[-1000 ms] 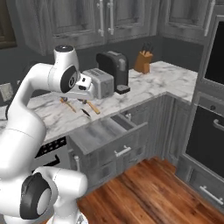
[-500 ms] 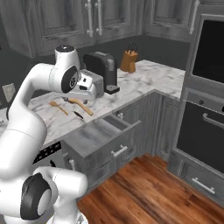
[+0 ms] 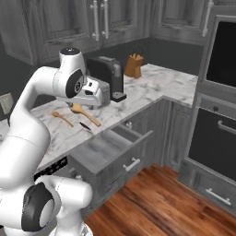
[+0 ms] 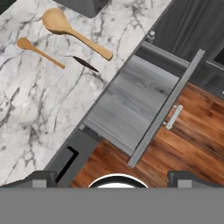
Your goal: Organize the utensils by type. Pick up the wooden spoons from the counter and place them in the open cabinet. Then pick up the metallic utensils from the counter and place them in the open drawer.
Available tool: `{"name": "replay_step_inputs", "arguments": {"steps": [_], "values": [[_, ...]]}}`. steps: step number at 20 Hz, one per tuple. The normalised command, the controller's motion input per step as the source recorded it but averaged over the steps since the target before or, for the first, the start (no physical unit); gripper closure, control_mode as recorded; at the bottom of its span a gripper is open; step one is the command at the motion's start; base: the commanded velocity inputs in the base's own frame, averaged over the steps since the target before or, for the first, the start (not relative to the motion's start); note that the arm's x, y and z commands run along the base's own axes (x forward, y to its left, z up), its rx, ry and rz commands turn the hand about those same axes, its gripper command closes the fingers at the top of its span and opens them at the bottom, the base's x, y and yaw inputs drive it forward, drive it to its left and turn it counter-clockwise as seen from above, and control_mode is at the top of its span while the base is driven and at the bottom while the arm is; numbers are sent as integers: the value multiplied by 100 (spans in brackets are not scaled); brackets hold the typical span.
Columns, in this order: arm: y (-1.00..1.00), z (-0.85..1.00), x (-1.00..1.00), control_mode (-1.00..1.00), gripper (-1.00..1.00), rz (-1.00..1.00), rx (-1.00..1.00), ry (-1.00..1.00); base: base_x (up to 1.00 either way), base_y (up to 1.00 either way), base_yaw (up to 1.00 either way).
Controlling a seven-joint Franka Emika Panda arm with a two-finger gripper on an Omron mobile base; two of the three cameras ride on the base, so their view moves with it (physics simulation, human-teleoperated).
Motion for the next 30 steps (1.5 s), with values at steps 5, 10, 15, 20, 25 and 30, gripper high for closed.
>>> {"name": "replay_step_inputs", "arguments": {"steps": [5,10,15,20,25,30], "values": [[0,0,0,100,-100,0,0,0,8,55,-11],[0,0,0,100,-100,0,0,0,8,37,-9],[0,0,0,100,-100,0,0,0,0,4,0],[8,-8,0,-100,-100,1,0,0,0,0,0],[30,-19,0,-100,-100,15,0,2,0,0,0],[48,-31,9,-100,-100,25,0,0,0,0,0]]}}
